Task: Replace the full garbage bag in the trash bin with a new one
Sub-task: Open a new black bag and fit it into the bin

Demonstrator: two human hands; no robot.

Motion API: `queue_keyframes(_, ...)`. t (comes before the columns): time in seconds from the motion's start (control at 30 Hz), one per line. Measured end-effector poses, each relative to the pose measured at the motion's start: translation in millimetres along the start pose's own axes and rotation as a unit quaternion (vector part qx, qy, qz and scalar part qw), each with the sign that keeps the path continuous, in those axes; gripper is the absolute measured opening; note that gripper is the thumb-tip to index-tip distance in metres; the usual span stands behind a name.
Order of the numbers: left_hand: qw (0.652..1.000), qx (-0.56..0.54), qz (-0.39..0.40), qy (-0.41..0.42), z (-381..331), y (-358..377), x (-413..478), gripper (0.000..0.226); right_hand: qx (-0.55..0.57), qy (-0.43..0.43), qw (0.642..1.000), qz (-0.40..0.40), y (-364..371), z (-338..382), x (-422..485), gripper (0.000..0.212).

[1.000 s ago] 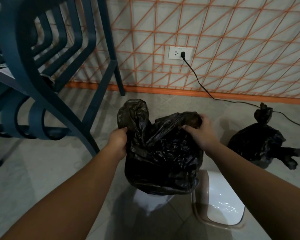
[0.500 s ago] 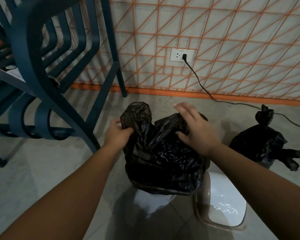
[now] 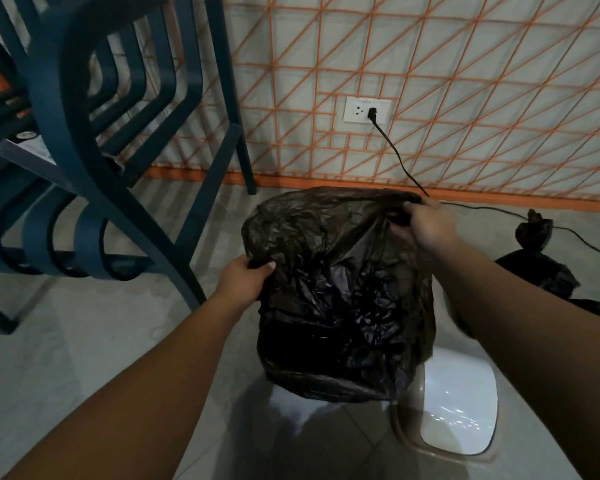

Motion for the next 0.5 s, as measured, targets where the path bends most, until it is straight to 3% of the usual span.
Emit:
queue_keyframes(0.1, 1.0, -0.016, -0.013, -0.007, 1, -3, 1, 0.046, -0.105, -0.007, 0.99, 0.088, 6, -12, -2, 0.069)
queue_keyframes(0.17, 0.999, -0.017, -0.037, 0.01, -6, -5, -2, 0.053, -0.257, -0.043, 0.963, 0.066, -4, -9, -5, 0.08)
queue_keyframes(0.2, 0.998, -0.01, -0.062, 0.024, -12, -8, -5, 0.057, -0.317, -0.077, 0.944, 0.039, -9, -3, -9, 0.076)
queue_keyframes(0.27, 0.989, 0.03, -0.135, 0.059, -28, -16, -12, 0.066, -0.354, -0.158, 0.922, 0.015, -10, 7, -19, 0.043)
queue_keyframes(0.33, 0.968, 0.108, -0.202, 0.1, -46, -20, -25, 0.06, -0.362, -0.174, 0.911, 0.09, 8, 2, -30, 0.011)
queue_keyframes(0.4, 0.942, 0.18, -0.228, 0.168, -68, -13, -40, 0.039, -0.396, -0.139, 0.883, 0.209, 34, -15, -44, 0.01)
queue_keyframes(0.47, 0.915, 0.26, -0.208, 0.227, -83, 5, -51, 0.024, -0.475, -0.164, 0.819, 0.275, 56, -23, -62, 0.005)
queue_keyframes(0.5, 0.897, 0.305, -0.206, 0.245, -88, 12, -55, 0.026, -0.546, -0.206, 0.76, 0.286, 66, -27, -69, 0.01)
Point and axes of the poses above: each hand's wrist, its own x-axis towards the middle knuckle, its own y-axis out of the palm, z = x × y, the point moved 8 cm from there along x, towards the middle knuckle, and after that the axes turned 11 degrees about z, right-handed, at the moved point
